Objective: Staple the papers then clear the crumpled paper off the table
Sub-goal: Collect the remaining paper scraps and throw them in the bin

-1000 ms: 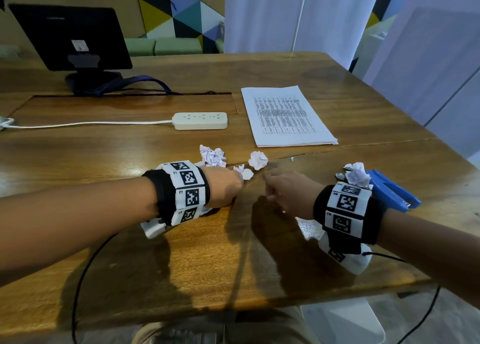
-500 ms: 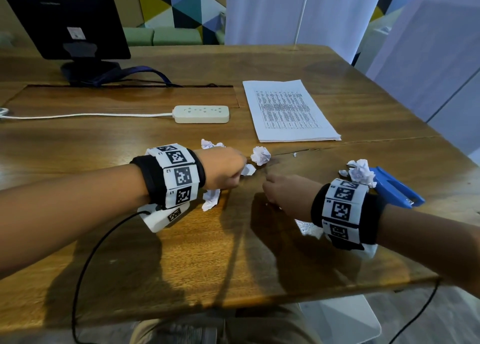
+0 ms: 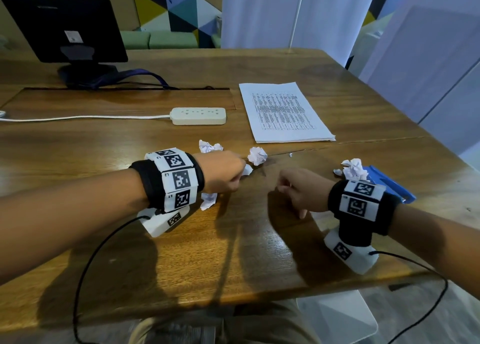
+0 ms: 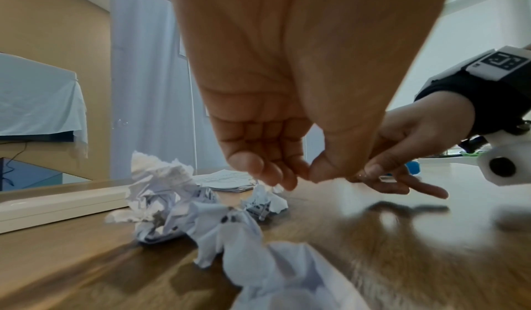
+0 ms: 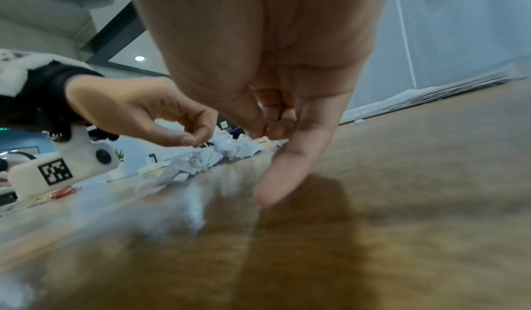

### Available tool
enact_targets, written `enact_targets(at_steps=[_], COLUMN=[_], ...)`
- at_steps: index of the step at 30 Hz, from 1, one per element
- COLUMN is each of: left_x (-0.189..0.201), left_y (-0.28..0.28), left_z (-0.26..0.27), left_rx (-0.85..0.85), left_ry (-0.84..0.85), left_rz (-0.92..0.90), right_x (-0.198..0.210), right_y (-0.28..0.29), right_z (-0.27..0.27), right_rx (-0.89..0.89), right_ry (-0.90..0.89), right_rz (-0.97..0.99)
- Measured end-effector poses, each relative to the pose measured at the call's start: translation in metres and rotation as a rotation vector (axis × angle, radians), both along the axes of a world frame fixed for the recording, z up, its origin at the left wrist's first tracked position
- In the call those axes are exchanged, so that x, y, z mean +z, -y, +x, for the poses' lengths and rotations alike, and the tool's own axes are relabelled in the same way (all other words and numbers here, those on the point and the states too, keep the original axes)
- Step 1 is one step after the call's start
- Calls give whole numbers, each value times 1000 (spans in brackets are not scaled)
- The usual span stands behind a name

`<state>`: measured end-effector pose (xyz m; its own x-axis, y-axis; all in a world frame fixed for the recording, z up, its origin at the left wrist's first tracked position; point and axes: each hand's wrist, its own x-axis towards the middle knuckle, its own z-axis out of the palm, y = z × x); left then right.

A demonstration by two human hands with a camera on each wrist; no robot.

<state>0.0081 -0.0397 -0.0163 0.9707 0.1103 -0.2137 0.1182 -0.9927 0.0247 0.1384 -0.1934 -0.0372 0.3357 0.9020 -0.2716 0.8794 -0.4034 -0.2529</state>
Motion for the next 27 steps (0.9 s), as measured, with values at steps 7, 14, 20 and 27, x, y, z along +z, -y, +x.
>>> enact_targets(at_steps=[7, 14, 20, 27], left_x=[-6, -8, -6, 0], left_y=[12, 41, 85, 179], left_z=[14, 44, 75, 97], left_rx=[-17, -115, -272, -443], left_ry=[25, 49, 65, 47], left_rz=[-100, -151, -140, -291], right_x=[15, 4, -13, -43], right_y=[48, 135, 210, 268], right_z=[10, 19, 14, -6], right_rx=[-164, -289, -339, -543], right_ry=[-222, -227, -229, -302], right_rz=[149, 272, 346, 126])
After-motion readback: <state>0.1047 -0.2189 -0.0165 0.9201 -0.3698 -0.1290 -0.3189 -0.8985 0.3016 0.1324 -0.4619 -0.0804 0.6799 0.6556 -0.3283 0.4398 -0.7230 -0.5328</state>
